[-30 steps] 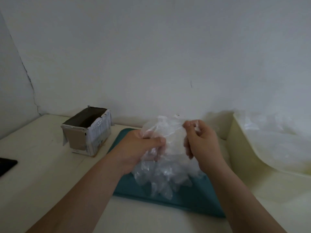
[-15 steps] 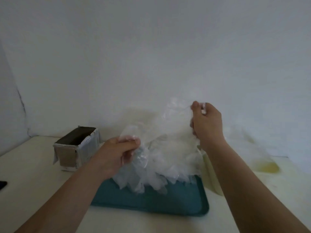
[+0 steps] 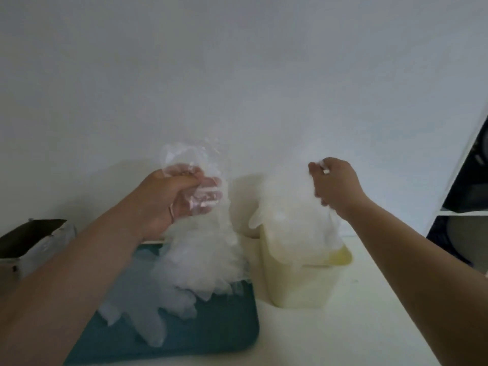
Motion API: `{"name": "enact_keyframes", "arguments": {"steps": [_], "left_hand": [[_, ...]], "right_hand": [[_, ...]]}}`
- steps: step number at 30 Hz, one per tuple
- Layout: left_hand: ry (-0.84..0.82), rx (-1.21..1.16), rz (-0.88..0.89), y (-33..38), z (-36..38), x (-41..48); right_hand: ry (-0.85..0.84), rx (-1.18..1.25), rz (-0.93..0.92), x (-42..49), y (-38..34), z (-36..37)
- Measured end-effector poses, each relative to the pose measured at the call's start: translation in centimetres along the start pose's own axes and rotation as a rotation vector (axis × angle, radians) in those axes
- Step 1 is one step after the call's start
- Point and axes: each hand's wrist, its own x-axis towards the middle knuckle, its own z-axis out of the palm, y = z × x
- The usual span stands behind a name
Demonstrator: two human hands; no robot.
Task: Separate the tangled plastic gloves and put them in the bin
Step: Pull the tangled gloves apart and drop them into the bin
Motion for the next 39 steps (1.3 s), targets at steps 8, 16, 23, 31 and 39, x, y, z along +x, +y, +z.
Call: {"name": "enact_keyframes", "arguments": {"steps": [8,16,23,31,39], "left_hand": [[-0.352,-0.001,0.022,3.4,4.0,0.1],[-0.259,0.245,-0.177,-3.5,8.3,6.8],[-0.181,0.287,-0.272,-5.9,10.2,9.0],[-0.130,0.249,-0.375,-7.1,13.4,11.4],[0.112,0.174,-0.358,-8.8,13.4,10.6]], "right_hand": [[-0.168,-0.363,0.029,2.4,2.3,3.8],[-0.343,-0.153,0.079,1.1,4.9,4.8],[-0.245,-0.124,0.000,2.3,5.4,1.4],[0.010,-0.116,-0.203,1.9,2.3,-2.2],[-0.731,-0.551,-0.110,-4.1,1.5,2.7]]}}
